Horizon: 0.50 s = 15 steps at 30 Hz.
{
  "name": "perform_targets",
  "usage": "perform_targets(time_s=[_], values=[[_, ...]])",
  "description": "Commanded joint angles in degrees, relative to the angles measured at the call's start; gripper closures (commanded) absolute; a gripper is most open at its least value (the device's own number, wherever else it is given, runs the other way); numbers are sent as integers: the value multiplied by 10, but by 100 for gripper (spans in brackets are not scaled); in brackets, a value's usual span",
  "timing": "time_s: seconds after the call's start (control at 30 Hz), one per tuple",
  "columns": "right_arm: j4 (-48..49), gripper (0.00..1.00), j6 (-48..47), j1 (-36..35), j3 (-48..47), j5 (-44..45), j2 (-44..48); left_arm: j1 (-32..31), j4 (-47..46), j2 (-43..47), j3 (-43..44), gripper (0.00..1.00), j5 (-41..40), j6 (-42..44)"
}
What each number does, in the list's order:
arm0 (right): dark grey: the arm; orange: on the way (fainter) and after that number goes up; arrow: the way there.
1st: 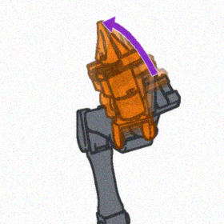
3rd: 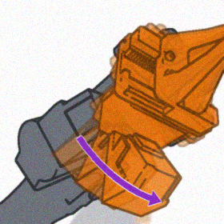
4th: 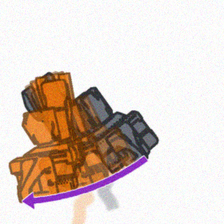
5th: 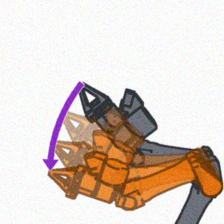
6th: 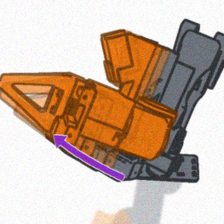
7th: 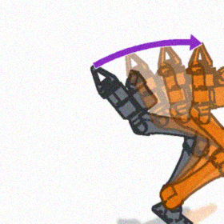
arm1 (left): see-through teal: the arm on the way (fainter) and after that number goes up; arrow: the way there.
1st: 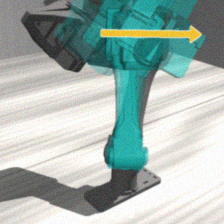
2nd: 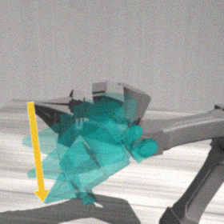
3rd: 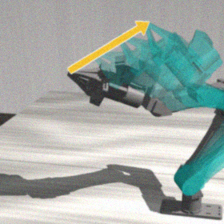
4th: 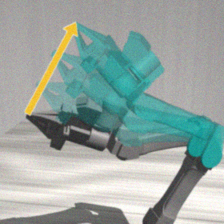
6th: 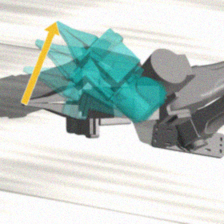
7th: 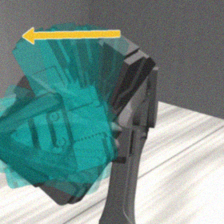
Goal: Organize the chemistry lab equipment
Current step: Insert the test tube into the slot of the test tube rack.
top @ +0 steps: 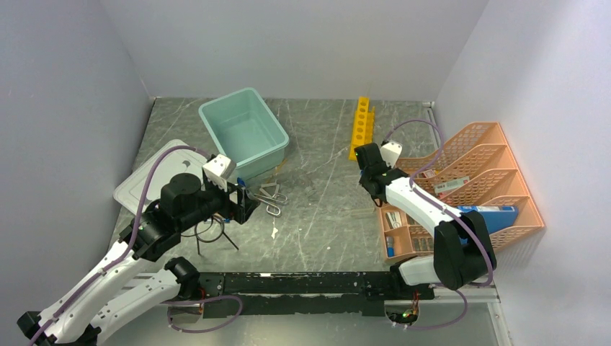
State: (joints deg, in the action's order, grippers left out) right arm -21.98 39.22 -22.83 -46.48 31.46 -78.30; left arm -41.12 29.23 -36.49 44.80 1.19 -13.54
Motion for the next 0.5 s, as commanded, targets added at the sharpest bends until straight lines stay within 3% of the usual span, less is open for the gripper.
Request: perform_targets(time_s=[0.0, 0.1, 0.47], values=[[21, 93, 12, 4, 10, 6, -1, 2, -5, 6, -3, 11, -11, -3], [29, 83, 13, 3, 16, -4, 5, 1, -5, 6, -2, 11, -11, -3], [26, 69, 9, 4, 18, -20, 30, 0, -5, 5, -2, 11, -11, -3]])
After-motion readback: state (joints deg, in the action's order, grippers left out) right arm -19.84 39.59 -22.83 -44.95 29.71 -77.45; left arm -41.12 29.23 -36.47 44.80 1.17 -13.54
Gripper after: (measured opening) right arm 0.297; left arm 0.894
